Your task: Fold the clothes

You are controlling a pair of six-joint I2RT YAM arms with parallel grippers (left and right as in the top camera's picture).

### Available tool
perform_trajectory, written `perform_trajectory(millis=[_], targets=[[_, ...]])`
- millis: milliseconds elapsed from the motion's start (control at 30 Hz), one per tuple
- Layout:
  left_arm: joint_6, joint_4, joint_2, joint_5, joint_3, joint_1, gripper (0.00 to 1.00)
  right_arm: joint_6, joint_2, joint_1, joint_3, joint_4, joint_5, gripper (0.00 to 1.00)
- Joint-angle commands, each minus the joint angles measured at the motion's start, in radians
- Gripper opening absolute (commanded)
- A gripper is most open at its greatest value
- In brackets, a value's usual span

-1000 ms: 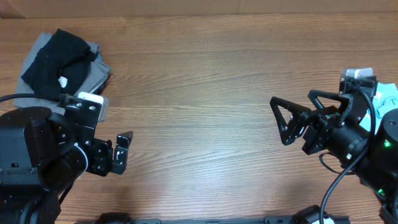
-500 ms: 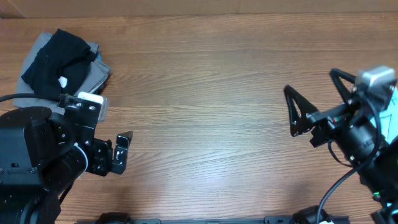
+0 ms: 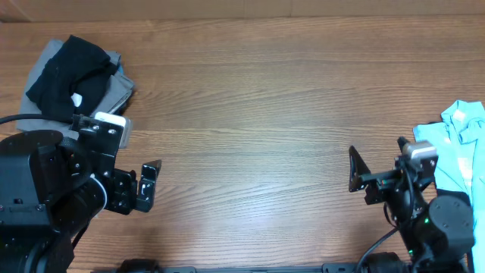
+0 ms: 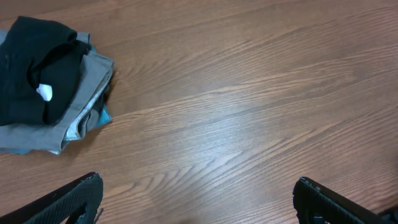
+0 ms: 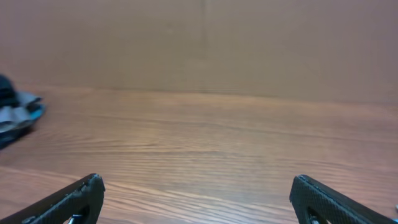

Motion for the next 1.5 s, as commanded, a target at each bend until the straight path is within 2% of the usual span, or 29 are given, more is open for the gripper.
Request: perform_trajectory(millis=[0,267,600,667,1467], targets=[[-0.014,0.002,-0.003,-0.006,0.006,-0.007,1.0,-0.008,-0.114,-0.066,-0.124,0.049,-0.022,1.0],[-0.014,0.002,-0.003,-0.006,0.006,-0.007,1.0,-0.008,-0.37,-0.161,-0.375,0.093,-0.082,1.0],[-0.014,0.002,-0.003,-0.006,0.006,-0.007,1.0,-0.008,-0.369,-0.162,-0.601,0.37,-0.089,1.0],[-0.014,0.002,-0.003,-0.006,0.006,-0.007,1.0,-0.009,-0.369,-0.161,-0.614,0.413,-0.087,1.0],[-0.014,0.002,-0.003,-0.006,0.006,-0.007,1.0,-0.009,-0.368,-0.161,-0.618,0.415,-0.086,1.0]])
